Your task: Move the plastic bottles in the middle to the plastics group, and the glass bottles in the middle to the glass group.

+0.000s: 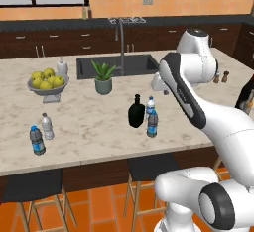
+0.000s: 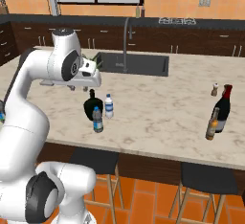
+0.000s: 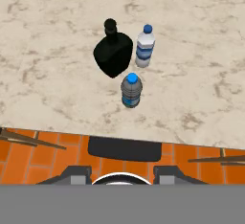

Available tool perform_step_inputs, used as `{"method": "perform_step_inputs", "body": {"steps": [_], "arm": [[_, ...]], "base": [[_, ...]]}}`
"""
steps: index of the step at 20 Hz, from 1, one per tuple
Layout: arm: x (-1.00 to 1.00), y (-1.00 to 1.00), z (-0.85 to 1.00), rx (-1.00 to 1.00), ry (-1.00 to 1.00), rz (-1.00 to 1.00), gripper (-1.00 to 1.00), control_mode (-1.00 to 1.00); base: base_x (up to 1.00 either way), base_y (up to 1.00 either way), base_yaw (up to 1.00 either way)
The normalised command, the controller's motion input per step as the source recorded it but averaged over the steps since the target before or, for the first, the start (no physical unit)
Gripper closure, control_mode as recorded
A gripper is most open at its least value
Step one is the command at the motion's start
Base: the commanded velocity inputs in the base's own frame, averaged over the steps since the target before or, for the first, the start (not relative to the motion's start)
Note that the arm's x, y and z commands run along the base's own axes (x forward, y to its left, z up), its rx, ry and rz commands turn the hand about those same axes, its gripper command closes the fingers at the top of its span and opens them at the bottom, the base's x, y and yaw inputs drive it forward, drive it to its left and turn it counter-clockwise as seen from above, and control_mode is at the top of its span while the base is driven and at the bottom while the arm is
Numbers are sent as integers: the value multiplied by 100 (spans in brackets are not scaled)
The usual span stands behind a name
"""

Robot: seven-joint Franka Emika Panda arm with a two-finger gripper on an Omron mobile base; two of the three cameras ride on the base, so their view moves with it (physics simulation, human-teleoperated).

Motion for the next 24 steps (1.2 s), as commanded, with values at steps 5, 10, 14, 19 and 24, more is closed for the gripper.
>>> {"method": "perform_step_inputs", "body": {"steps": [5,10,14,19,24], "arm": [[0,0,-33,0,3,0,-100,-100],[2,0,-61,0,-4,0,-100,-100],[36,0,-29,0,-13,1,-100,-100],[57,0,-28,0,-7,2,-100,-100],[55,0,-31,0,0,3,-100,-100]], "base": [[0,0,0],[0,0,0],[0,0,0],[0,0,0],[0,0,0]]}}
